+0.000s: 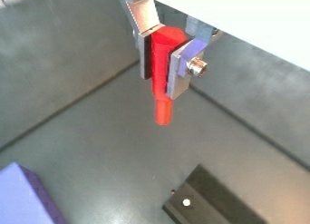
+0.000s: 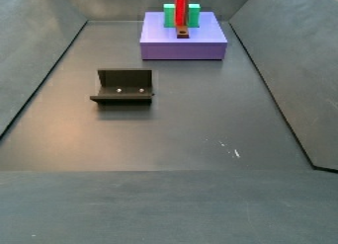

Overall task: Pick up the red object. Move up. Move to above the board. Insert the red object.
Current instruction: Move to above the board.

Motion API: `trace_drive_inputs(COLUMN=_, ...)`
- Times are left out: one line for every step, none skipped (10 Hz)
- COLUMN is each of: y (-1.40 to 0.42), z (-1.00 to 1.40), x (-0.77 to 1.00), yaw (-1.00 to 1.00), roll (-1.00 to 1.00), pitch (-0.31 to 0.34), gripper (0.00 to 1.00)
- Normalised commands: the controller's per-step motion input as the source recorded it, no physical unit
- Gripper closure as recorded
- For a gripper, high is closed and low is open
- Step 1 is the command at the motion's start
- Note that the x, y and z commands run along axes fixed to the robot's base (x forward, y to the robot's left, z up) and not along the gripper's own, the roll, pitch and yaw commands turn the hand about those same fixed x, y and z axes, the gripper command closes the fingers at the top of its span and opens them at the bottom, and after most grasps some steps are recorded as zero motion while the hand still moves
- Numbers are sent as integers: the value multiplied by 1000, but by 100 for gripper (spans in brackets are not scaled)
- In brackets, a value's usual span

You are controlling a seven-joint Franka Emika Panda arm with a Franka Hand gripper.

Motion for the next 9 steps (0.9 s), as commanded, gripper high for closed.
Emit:
trace_drive_inputs(y=2, z=798, x=30, yaw=5, roll=16, pitch=87, gripper=100)
trace_drive_inputs(y=4, z=275, x=31, yaw=6, roll=16, pitch=66, gripper=100)
trace_drive_inputs(y=-1400, z=204, x=-109, yaw=-144, roll=155, pitch=360, gripper=100)
trace_drive_inputs(y=-1400, z=202, x=-112, yaw=-126, roll=161, pitch=348, gripper=100)
trace_drive_inputs(y=-1400, z=215, x=-108, yaw=-50, roll=150, pitch=241, gripper=100)
trace_drive_inputs(y=-1400, z=212, x=-96, yaw=-15, roll=61, pitch=178, gripper=100)
trace_drive_inputs(y=-1400, z=216, x=-92, yaw=-7, roll=37, pitch=136, gripper=100)
trace_drive_inputs(y=-1400, z=224, x=-84, yaw=5, roll=22, pitch=107, gripper=100)
trace_drive_inputs(y=-1400, z=228, x=-64, yaw=6, roll=9, pitch=95, gripper=100)
